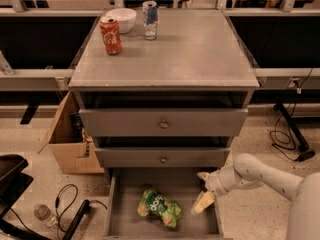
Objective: Place green rice chip bag into bottom drawer
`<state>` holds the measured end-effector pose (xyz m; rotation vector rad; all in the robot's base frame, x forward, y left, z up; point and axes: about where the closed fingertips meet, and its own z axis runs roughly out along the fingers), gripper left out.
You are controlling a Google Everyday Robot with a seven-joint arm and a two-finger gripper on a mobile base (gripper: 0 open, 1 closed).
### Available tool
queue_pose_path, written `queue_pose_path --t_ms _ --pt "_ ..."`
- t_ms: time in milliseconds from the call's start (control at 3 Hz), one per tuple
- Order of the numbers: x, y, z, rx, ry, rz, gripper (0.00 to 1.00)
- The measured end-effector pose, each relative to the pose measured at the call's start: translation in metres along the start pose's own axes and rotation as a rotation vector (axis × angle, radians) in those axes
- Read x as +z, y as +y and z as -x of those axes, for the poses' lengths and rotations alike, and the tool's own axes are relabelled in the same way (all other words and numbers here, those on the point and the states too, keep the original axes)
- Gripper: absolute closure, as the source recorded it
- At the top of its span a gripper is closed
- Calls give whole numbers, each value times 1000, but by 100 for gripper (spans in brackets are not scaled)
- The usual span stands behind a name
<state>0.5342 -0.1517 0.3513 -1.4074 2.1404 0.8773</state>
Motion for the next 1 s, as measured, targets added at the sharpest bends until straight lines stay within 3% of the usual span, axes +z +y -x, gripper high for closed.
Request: queue_pose_path --t_ms 333,667,1000 --pt "-57 26 -10 -28 106 -94 0" --pt "-114 68 -18 13 197 -185 0" --pt "-152 132 -20 28 299 -208 0"
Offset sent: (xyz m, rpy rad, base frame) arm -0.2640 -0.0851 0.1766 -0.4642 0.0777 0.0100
